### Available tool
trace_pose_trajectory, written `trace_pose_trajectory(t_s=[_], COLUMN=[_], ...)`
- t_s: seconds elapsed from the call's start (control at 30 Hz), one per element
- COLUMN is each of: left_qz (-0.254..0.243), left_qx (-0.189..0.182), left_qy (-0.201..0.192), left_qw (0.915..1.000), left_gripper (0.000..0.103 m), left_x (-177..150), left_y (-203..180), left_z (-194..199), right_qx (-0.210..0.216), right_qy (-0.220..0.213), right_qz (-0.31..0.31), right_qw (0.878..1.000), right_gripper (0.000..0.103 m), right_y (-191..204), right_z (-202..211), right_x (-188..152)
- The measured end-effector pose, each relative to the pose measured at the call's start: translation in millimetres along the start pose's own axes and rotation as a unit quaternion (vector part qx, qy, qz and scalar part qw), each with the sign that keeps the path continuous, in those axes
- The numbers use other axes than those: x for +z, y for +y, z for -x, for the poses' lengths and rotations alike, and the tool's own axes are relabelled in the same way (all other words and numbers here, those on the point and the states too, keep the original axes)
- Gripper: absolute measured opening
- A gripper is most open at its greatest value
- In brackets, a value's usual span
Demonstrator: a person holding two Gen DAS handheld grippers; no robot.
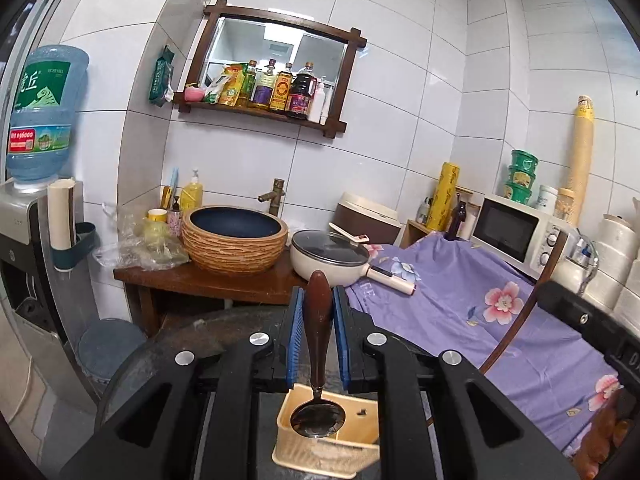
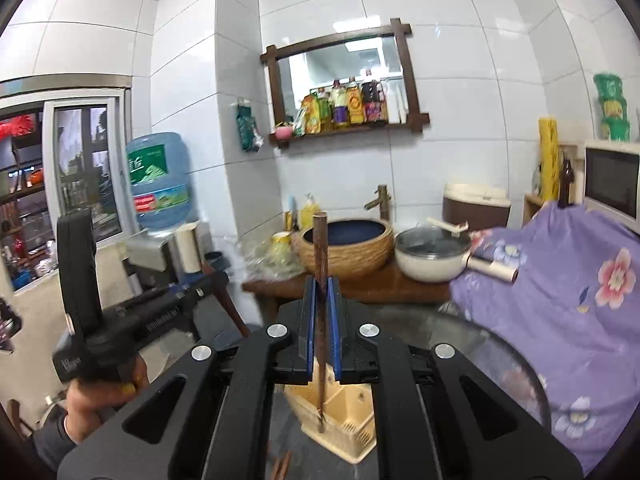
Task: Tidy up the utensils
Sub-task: 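Lift the spoon and chopstick and carry both toward the cream utensil holder, then lower the spoon and chopstick into the holder and open both tools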
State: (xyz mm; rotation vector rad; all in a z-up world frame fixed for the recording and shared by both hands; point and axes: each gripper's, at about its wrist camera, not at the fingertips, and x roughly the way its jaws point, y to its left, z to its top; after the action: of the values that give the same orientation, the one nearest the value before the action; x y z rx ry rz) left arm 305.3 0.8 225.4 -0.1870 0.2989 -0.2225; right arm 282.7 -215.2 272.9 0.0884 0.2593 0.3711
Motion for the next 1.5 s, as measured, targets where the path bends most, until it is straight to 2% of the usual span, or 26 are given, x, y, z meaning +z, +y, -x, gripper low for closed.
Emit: trace_pose_trajectory(t_s=[0.13, 0.4, 0.7, 1.13, 1.5], left_qz=[0.0, -0.009, -0.023, -0.028, -0.033], left_qx=[0.015, 0.025, 0.033, 0.039, 0.044], left_qy=[0.006, 0.044, 0.082, 0.13, 0.151], left_qw=[0.9999, 0.9987, 0.9958, 0.9904, 0.9869], left_gripper=[0.014, 0.014, 0.014, 0.014, 0.014], left_x=[-8.0, -48.5, -84.9, -116.6, -128.4], left_y=[0.2, 3.2, 6.7, 8.9, 6.6], left_z=[-26.9, -67.1, -90.0, -114.6, -128.7], right_qx=[-0.019, -0.037, -0.047, -0.056, -0.065], right_qy=[0.009, 0.053, 0.083, 0.078, 0.077], right_qz=[0.002, -0.011, -0.011, -0.021, -0.03], right_qw=[1.0, 0.998, 0.995, 0.995, 0.994], right_gripper=[0.007, 0.007, 0.007, 0.007, 0.007], right_y=[-5.6, -23.0, -29.3, -35.8, -44.5], right_z=[-28.2, -78.2, -100.3, -103.3, -106.0], right_x=[-8.1, -61.8, -103.0, -110.4, -110.2])
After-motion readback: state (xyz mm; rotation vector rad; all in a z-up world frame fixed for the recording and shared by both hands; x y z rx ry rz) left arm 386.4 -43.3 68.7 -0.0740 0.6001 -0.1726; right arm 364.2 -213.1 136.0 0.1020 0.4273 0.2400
